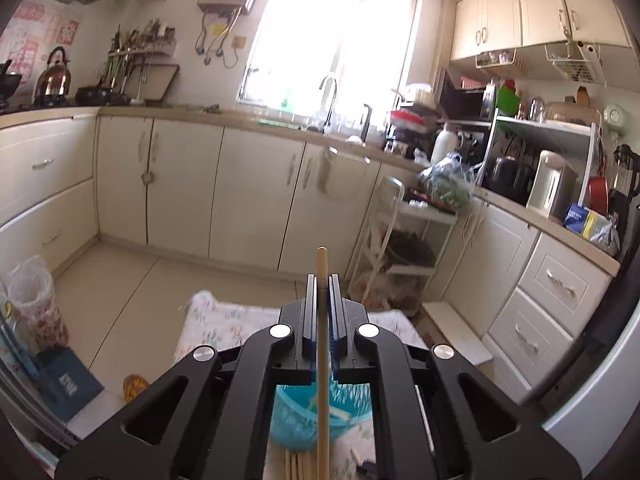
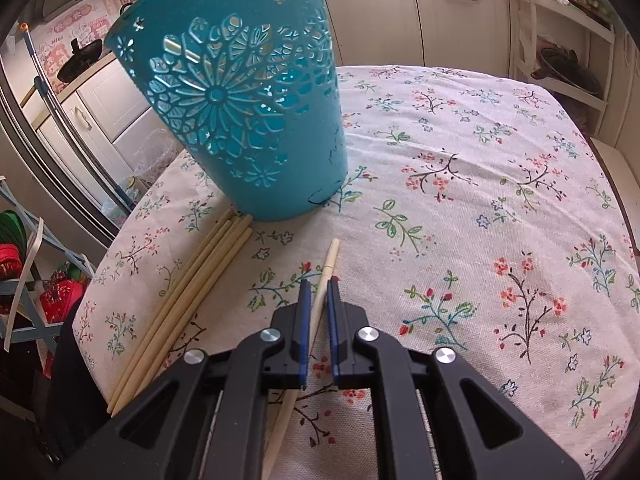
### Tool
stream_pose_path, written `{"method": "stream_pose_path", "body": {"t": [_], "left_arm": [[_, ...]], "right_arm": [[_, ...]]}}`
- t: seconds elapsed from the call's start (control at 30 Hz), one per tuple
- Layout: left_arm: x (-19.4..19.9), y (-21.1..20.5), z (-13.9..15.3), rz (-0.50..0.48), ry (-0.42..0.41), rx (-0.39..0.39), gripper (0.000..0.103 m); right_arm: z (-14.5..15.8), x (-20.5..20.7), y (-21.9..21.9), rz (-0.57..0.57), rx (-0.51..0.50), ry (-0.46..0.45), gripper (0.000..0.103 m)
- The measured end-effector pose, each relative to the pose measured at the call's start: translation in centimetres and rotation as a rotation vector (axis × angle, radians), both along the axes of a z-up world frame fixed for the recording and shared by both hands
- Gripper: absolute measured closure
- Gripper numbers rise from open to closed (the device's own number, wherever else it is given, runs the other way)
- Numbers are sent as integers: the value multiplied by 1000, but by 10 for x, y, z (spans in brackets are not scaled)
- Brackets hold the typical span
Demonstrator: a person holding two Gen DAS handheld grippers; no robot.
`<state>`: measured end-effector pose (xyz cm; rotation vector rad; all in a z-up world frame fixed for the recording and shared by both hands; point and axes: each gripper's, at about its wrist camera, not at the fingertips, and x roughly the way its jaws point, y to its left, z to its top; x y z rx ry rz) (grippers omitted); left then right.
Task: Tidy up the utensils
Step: 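Lift the left gripper's stick over the basket and drop it in while the right gripper holds its stick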
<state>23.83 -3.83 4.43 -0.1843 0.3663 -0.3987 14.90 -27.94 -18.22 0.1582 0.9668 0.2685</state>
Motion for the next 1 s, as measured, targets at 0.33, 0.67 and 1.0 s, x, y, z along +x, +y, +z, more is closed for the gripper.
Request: {"method": "stream_pose_path", "body": {"t": [0.33, 0.67, 1.0], "left_arm": [[59, -45, 4, 94, -113, -27, 98], [87, -49, -46, 116, -31, -18, 98], [76, -51, -78, 80, 39, 100, 95]], "right_arm": [[-2, 1, -3, -9, 42, 6, 96], [-1, 2, -7, -9, 56, 10, 96], [1, 3, -4, 5, 26, 36, 95]]}}
